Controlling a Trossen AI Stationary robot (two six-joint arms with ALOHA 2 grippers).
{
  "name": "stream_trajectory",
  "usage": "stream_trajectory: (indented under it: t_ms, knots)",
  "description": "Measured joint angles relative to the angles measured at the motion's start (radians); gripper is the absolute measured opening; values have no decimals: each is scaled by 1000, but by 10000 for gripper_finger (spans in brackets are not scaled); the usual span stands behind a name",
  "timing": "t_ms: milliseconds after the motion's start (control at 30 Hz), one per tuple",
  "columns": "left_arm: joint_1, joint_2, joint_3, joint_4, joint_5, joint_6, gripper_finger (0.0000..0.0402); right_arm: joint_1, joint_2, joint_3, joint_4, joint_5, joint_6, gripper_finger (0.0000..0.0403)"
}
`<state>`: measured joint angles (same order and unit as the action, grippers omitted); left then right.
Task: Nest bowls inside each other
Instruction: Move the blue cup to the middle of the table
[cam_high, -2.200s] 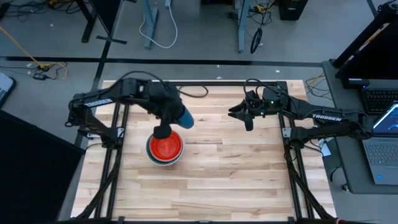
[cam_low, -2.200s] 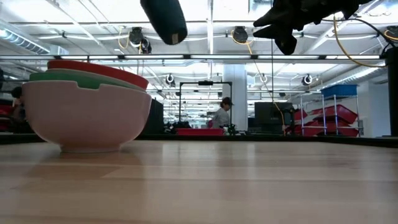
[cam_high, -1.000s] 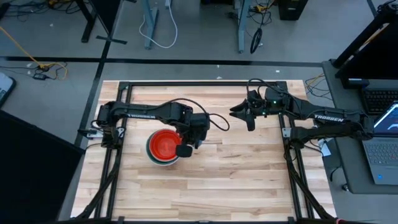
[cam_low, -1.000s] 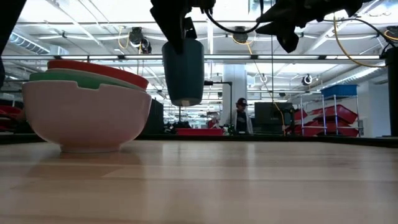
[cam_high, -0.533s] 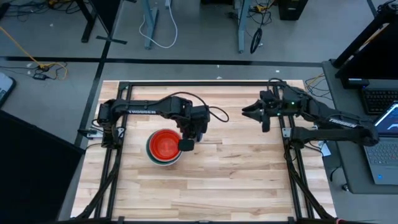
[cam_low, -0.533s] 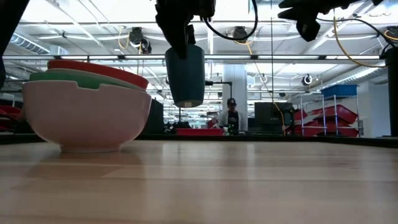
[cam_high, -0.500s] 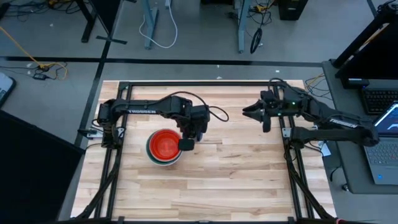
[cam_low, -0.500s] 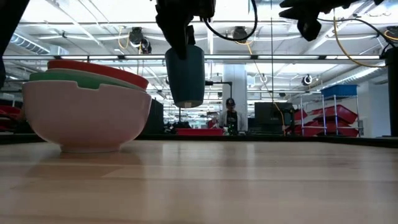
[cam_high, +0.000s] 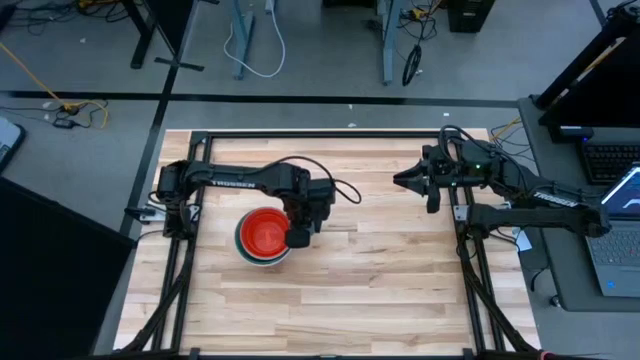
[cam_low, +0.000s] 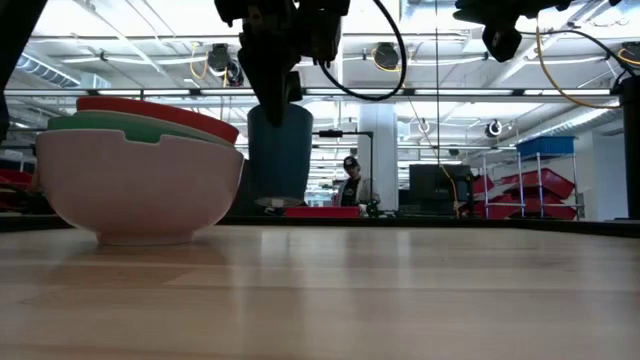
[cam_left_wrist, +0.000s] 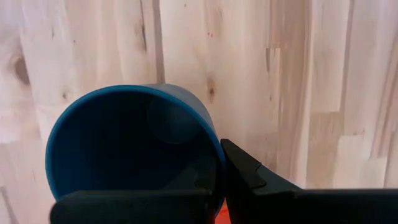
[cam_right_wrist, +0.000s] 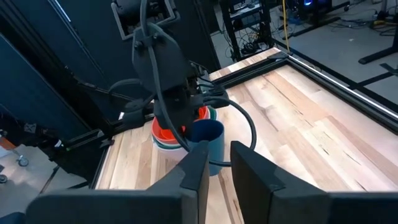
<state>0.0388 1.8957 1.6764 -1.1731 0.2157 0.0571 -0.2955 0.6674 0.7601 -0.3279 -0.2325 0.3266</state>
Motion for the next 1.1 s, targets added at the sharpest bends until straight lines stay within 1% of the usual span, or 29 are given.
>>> stream_trajectory:
  t_ms: [400, 567, 833, 967, 1100]
  knots:
    - [-3, 0, 0, 50, 1, -26, 0, 0, 0, 0, 0, 1, -6, 50]
    - [-8, 30, 0, 60, -11, -35, 0, 0, 0, 0, 0, 1, -6, 50]
    - [-28, 74, 0, 93, -61, -88, 0, 0, 0, 0, 3, 1, -6, 50]
    - [-29, 76, -1, 93, -91, -105, 0, 0, 0, 0, 3, 1, -6, 50]
    - [-29, 76, -1, 89, -98, -128, 0, 0, 0, 0, 3, 1, 0, 50]
